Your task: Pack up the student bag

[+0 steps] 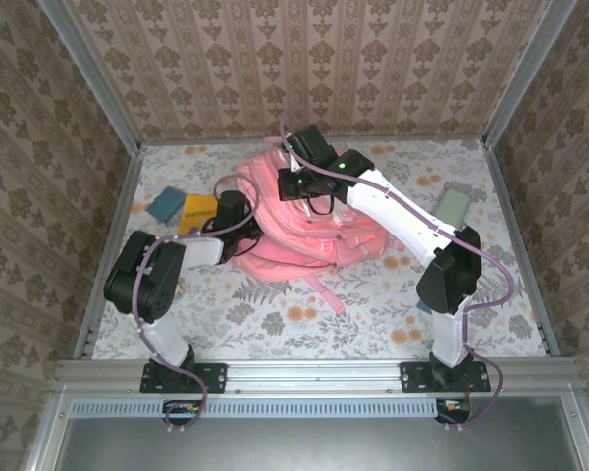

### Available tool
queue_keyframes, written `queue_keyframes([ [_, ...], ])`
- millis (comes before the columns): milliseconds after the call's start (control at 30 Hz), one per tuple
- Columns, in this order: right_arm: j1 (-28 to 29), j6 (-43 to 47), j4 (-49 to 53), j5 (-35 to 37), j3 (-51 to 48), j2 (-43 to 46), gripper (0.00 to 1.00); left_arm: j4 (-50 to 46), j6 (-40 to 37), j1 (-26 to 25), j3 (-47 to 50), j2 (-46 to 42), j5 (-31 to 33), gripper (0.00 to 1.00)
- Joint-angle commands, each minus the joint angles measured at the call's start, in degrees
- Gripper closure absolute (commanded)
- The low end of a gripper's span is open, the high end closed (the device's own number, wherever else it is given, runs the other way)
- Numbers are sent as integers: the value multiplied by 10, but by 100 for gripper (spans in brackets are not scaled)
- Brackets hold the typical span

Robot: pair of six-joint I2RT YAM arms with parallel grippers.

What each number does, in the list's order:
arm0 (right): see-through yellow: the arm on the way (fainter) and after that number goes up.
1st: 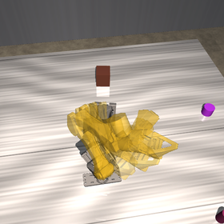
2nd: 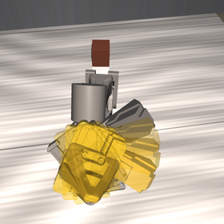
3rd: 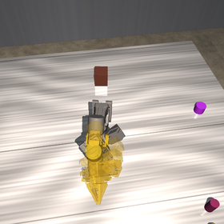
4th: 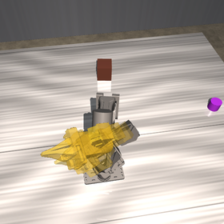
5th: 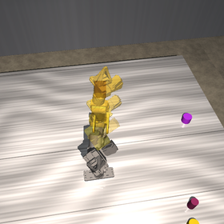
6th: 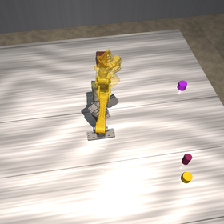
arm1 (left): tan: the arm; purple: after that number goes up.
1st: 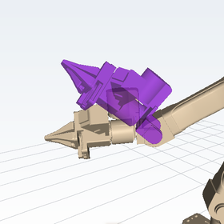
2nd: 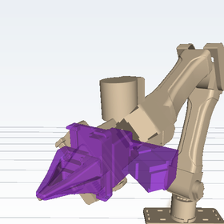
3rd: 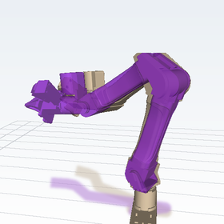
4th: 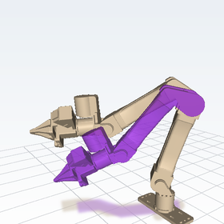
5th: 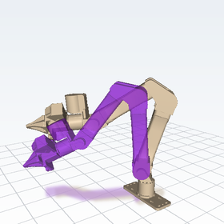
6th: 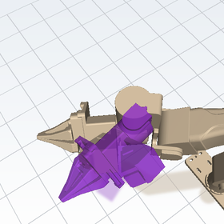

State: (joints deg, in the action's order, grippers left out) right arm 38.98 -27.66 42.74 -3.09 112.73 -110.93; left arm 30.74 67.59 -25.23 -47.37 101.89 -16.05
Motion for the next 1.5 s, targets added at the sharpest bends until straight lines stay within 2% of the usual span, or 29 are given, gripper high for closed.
queue_keyframes([
  [0, 1, -15, -38, -23, 2, 43, 100, 44, 17, -24, -43, 30, 7, 100],
  [133, 0, -14, -41, -14, -8, 53, 100, 41, 18, -26, -60, 35, 2, 100],
  [267, -6, -15, -44, -11, -20, 67, 100, -23, -15, -22, -63, -12, 7, 100],
  [400, -23, -23, -51, -22, -26, 80, 100, -31, -8, -13, -68, -43, -9, 100],
  [633, -40, -31, -53, -29, -29, 94, 100, 80, 53, -16, -96, -24, -50, 100],
  [700, -40, -33, -51, -33, -29, 91, 100, 80, 56, -23, -107, -5, -43, 100],
  [867, -40, -41, -56, -39, -37, 91, 100, -72, -18, -49, -160, 45, -5, 98],
  [933, -40, -40, -57, -38, -41, 93, 100, -105, -28, -55, -173, 69, -2, 97],
  [967, -40, -39, -58, -36, -44, 94, 100, -107, -29, -56, -174, 82, -4, 93],
  [1000, -40, -39, -59, -36, -48, 96, 100, -110, -28, -57, -174, 88, -5, 83],
  [1067, -42, -36, -60, -36, -52, 97, 100, -137, -32, -57, -179, 94, -3, 56],
  [1167, -45, -35, -63, -35, -63, 100, 100, -202, -68, -57, -192, 74, 14, 34],
  [1300, -55, -29, -69, -31, -87, 106, 100, -294, -123, -51, -210, 26, 33, 17],
  [1467, -68, -9, -76, -32, -129, 107, 100, -359, -169, -30, -191, -47, 43, 10],
])
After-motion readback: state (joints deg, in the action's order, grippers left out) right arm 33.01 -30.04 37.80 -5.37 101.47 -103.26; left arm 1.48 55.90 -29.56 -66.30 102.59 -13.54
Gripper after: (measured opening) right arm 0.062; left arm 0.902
